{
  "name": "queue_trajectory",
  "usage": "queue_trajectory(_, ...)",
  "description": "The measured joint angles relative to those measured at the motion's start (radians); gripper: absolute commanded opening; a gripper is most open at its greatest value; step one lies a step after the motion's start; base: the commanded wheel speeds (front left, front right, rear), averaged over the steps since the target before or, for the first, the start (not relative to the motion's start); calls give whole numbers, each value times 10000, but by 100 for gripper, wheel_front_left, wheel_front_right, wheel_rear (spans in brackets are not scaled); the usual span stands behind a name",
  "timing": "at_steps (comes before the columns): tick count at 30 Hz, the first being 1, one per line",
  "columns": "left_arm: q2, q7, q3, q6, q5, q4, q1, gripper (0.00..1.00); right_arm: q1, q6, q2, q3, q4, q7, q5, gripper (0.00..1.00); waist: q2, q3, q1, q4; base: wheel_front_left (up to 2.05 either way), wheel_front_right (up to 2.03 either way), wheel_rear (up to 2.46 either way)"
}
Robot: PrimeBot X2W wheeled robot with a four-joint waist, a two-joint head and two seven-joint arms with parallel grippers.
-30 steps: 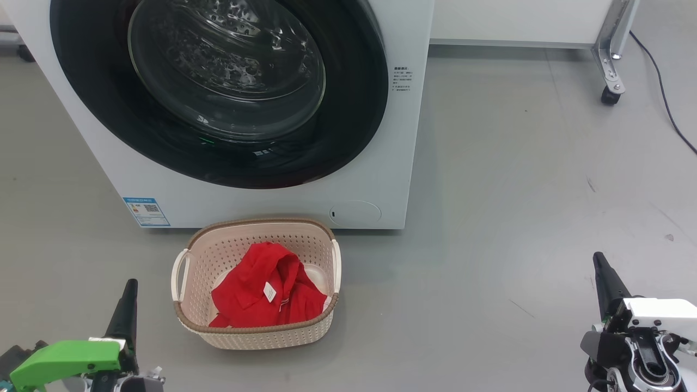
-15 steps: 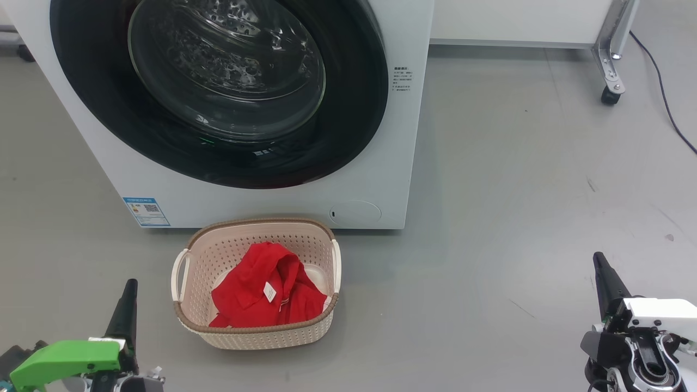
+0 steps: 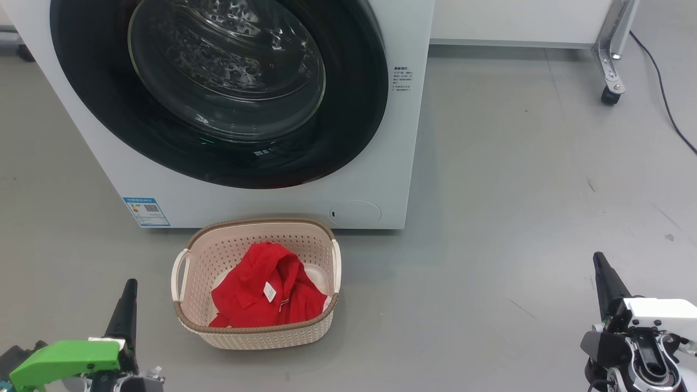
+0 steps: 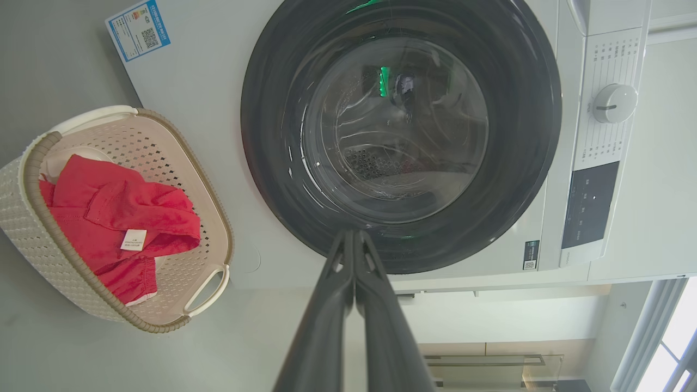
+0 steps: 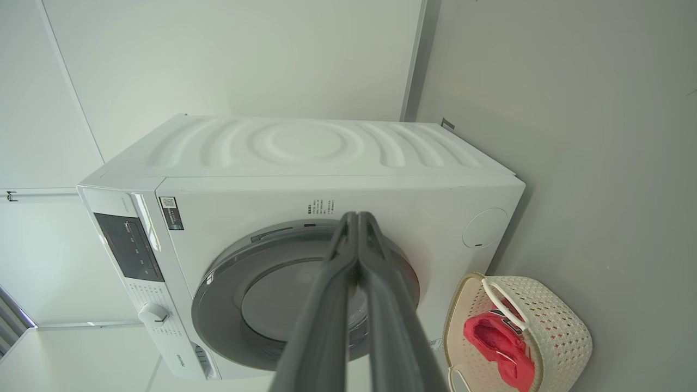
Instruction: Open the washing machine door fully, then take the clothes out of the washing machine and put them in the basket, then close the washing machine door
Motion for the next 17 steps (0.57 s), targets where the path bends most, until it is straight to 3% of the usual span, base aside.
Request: queue_trajectory(17, -12, 0, 12, 0, 0, -4, -3, 0, 0, 0, 0, -4, 0, 2, 0, 0, 0, 0, 0, 0, 0, 0, 0)
